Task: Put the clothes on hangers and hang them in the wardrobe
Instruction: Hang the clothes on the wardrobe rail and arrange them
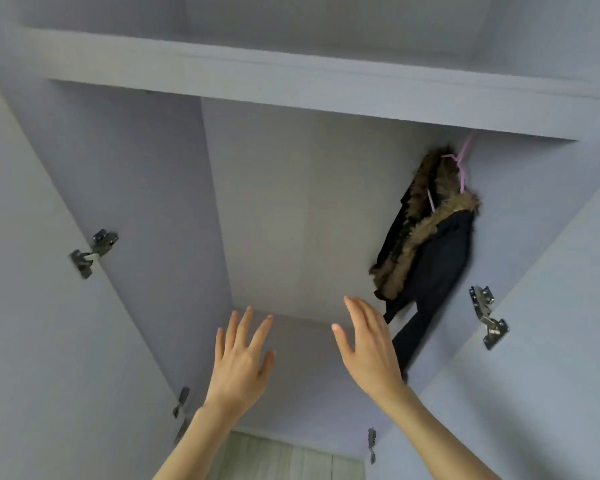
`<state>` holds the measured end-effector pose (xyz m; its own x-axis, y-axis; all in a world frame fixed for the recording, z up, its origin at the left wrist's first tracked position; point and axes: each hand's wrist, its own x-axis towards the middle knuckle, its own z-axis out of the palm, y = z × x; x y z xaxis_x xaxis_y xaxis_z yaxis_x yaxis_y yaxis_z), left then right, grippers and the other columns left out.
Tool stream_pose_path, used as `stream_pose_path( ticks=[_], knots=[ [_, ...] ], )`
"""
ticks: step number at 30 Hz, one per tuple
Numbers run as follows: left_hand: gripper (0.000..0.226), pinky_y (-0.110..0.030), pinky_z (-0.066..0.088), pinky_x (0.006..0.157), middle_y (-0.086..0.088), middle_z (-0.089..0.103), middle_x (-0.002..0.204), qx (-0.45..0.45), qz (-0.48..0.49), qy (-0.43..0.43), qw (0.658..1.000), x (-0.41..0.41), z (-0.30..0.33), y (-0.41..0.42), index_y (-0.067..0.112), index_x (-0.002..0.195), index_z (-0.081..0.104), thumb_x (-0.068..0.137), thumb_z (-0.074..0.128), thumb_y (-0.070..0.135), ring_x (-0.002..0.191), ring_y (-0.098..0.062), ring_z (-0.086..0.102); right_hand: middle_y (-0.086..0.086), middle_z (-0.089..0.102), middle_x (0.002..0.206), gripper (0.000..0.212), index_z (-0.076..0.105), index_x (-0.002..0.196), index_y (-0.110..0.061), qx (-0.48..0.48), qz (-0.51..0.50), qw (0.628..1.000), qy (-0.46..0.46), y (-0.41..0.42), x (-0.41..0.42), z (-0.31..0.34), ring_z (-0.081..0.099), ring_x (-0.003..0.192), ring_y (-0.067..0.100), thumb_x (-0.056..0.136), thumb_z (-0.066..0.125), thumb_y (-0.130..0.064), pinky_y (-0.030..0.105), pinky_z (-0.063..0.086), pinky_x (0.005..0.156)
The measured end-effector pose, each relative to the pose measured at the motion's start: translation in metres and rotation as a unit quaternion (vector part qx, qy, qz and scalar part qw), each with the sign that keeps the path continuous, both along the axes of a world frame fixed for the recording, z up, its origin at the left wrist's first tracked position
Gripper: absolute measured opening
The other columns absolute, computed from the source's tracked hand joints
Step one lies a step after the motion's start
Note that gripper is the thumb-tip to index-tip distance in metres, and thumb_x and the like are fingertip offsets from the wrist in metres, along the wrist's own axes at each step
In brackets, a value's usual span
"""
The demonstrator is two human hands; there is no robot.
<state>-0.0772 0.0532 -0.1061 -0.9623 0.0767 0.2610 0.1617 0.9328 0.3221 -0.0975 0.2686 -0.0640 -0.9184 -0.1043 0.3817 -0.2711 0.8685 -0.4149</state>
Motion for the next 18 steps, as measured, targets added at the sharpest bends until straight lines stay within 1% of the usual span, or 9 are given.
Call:
stream_pose_path(
  ticks=[2,4,5,6,7,9,11,13,18],
  knots=[
    [0.054,-0.059,0.037,0.097,-0.019,0.041,0.141,0.011,0.051,-0.035,0.998,0.037,-0.017,-0.021,0.024,0.138,0.033,0.085,0.031,0.040,0.129,-0.045,0.036,0.012,0.057,0.125,0.058,0.051,0.127,-0.007,0.023,0.070,0.997,-0.014,-0.032,0.011,-0.012,0.054,0.113,0.028,0.095,0.028,-0.049,0.044,0.050,0.090],
    [0.057,-0.056,0.029,0.102,-0.017,0.036,0.145,0.026,0.120,-0.059,0.991,0.074,-0.022,-0.044,0.026,0.140,0.031,0.086,0.028,0.043,0.134,-0.043,0.029,0.013,0.059,0.124,0.052,0.051,0.126,-0.007,0.039,0.141,0.989,-0.016,-0.064,0.018,-0.019,0.048,0.114,0.023,0.091,0.036,-0.043,0.046,0.051,0.087],
    [0.059,-0.054,0.024,0.106,-0.015,0.031,0.148,0.032,0.159,-0.070,0.984,0.090,-0.022,-0.055,0.026,0.141,0.031,0.086,0.025,0.045,0.137,-0.041,0.023,0.013,0.059,0.124,0.051,0.049,0.126,-0.008,0.046,0.175,0.983,-0.015,-0.080,0.021,-0.022,0.045,0.115,0.021,0.091,0.036,-0.043,0.045,0.050,0.089],
    [0.061,-0.053,0.020,0.108,-0.014,0.027,0.150,0.038,0.200,-0.080,0.976,0.107,-0.022,-0.067,0.026,0.143,0.031,0.085,0.022,0.046,0.139,-0.039,0.018,0.013,0.058,0.125,0.051,0.046,0.128,-0.010,0.048,0.209,0.977,-0.017,-0.096,0.026,-0.025,0.046,0.116,0.021,0.094,0.032,-0.046,0.043,0.046,0.094],
    [0.062,-0.052,0.019,0.109,-0.013,0.026,0.151,0.042,0.239,-0.083,0.967,0.125,-0.022,-0.077,0.025,0.143,0.033,0.085,0.022,0.047,0.140,-0.038,0.016,0.012,0.057,0.127,0.053,0.043,0.129,-0.012,0.050,0.242,0.969,-0.026,-0.112,0.032,-0.028,0.048,0.117,0.021,0.096,0.025,-0.049,0.043,0.037,0.101],
    [0.060,-0.053,0.021,0.107,-0.016,0.031,0.148,0.044,0.312,-0.086,0.945,0.163,-0.024,-0.091,0.022,0.141,0.037,0.087,0.025,0.047,0.138,-0.040,0.021,0.011,0.056,0.129,0.056,0.040,0.131,-0.014,0.055,0.308,0.948,-0.057,-0.138,0.049,-0.039,0.046,0.121,0.021,0.096,0.018,-0.052,0.039,0.025,0.104],
    [0.058,-0.054,0.025,0.104,-0.018,0.037,0.145,0.036,0.377,-0.090,0.921,0.207,-0.032,-0.093,0.020,0.139,0.041,0.088,0.028,0.045,0.135,-0.042,0.027,0.011,0.057,0.128,0.052,0.041,0.130,-0.015,0.065,0.371,0.924,-0.069,-0.159,0.070,-0.054,0.043,0.122,0.020,0.096,0.024,-0.050,0.038,0.022,0.104],
    [0.058,-0.055,0.031,0.101,-0.019,0.039,0.142,0.044,0.451,-0.105,0.885,0.256,-0.041,-0.085,0.018,0.136,0.045,0.086,0.030,0.045,0.133,-0.042,0.030,0.010,0.060,0.125,0.051,0.044,0.128,-0.015,0.085,0.433,0.893,-0.081,-0.177,0.095,-0.067,0.048,0.119,0.021,0.091,0.032,-0.048,0.038,0.024,0.102],
    [0.055,-0.057,0.045,0.086,-0.023,0.050,0.131,0.077,0.634,-0.158,0.754,0.381,-0.055,-0.047,0.015,0.124,0.055,0.081,0.036,0.044,0.118,-0.046,0.048,0.010,0.065,0.117,0.055,0.061,0.118,-0.011,0.141,0.576,0.801,-0.088,-0.216,0.182,-0.083,0.062,0.107,0.025,0.079,0.040,-0.043,0.041,0.030,0.099]
  ],
)
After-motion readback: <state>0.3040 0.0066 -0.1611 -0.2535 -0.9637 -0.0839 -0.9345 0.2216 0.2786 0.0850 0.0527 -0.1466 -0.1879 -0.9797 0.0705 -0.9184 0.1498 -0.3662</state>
